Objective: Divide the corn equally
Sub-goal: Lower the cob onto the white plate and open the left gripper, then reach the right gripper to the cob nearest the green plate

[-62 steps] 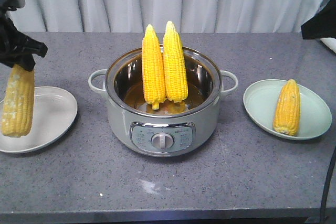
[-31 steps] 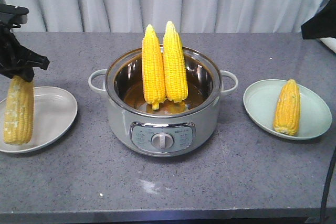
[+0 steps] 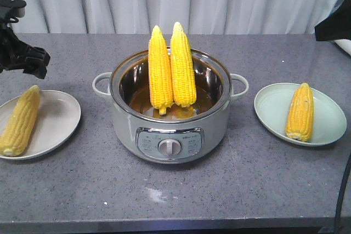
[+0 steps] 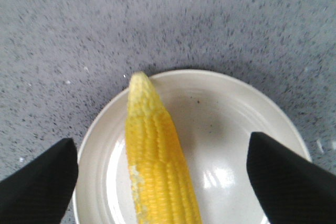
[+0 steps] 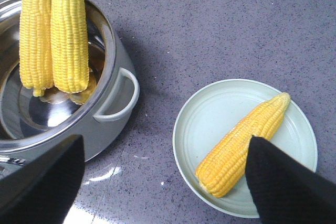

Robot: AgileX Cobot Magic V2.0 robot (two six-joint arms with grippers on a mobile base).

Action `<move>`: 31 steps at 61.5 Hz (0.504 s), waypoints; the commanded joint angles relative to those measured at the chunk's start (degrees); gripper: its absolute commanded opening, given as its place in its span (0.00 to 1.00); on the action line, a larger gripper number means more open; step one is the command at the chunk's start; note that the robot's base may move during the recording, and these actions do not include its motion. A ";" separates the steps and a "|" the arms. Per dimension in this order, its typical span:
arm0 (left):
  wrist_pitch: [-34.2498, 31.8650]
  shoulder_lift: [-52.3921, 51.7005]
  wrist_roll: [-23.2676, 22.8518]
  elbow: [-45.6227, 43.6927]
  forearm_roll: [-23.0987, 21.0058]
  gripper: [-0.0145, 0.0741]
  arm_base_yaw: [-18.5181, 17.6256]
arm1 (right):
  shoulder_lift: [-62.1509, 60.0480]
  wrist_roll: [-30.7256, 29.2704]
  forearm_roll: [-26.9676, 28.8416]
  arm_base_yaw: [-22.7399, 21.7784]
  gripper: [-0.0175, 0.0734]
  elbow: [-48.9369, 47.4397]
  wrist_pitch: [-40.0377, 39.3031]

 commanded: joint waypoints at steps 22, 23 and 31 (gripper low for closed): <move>-6.38 -18.81 2.43 -1.30 -9.66 0.81 0.04 | -1.31 -0.44 1.62 -0.11 0.85 -1.41 -2.95; -6.38 -19.29 2.75 -1.16 -10.45 0.81 0.04 | -1.31 -0.44 1.62 -0.11 0.85 -1.41 -2.95; -8.36 -24.38 4.89 2.45 -14.08 0.81 0.04 | -1.31 -0.44 1.62 -0.11 0.85 -1.41 -2.95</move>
